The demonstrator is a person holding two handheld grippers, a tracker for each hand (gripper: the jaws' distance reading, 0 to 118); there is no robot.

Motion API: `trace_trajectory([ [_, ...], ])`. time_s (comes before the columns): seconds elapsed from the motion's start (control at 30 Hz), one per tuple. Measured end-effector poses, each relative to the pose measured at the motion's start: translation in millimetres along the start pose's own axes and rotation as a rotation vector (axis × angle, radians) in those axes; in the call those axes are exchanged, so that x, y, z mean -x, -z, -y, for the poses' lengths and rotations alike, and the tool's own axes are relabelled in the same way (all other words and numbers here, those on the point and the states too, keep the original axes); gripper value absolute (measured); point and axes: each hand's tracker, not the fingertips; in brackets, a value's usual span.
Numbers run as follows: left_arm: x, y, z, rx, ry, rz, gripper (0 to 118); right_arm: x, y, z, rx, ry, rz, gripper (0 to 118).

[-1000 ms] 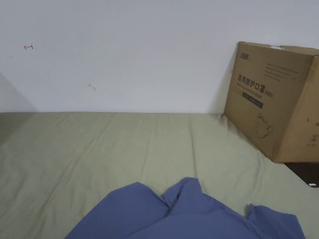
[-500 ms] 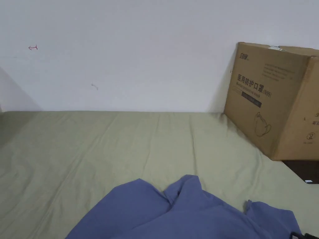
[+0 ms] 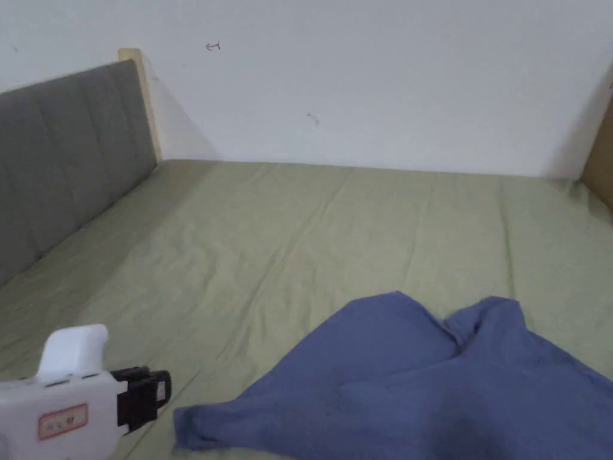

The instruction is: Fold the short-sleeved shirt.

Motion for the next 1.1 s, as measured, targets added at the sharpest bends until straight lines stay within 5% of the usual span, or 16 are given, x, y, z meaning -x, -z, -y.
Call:
trace_trajectory([
  [0.13,25.7,54.5,-2.4,0.138,-0.045,0.051,4,13.3,4.6,6.5,0.041,-0.084,0.0,0],
  [0.17,30.1,65.6,-3.6,0.158,-0.068,0.042,24,13.3,6.9,7.9,0.053,-0.084,-0.006,0],
  [0.2,36.5,77.7,-4.7,0.174,-0.093,0.072,79,13.0,9.8,9.3,0.067,-0.08,-0.013,0],
  [0.23,40.5,90.6,-5.7,0.19,-0.087,0.082,114,15.8,11.2,12.3,0.077,-0.079,-0.018,0],
  [0.27,41.9,100.2,-3.6,0.207,-0.092,0.075,115,16.6,13.7,13.7,0.086,-0.075,-0.023,0],
  [0.47,39.0,140.6,-3.8,0.286,-0.057,0.056,111,26.1,33.6,20.0,0.142,-0.072,-0.03,0],
  [0.6,8.5,137.9,7.5,0.245,0.202,-0.027,97,31.8,48.3,26.4,0.178,-0.08,-0.034,0],
  [0.67,-3.3,127.7,19.6,0.204,0.319,-0.065,58,36.4,53.5,28.8,0.196,-0.079,-0.039,0],
  [0.73,-7.6,117.0,23.2,0.141,0.305,0.032,1,38.9,61.9,31.7,0.207,-0.069,-0.048,0],
  [0.97,-13.8,70.5,18.8,-0.227,0.171,0.177,1,1.0,112.3,2.6,0.17,-0.037,-0.074,0],
  [1.1,-16.3,64.8,20.1,-0.302,0.175,0.235,1,-41.6,198.3,-27.6,0.316,-0.021,-0.067,0],
])
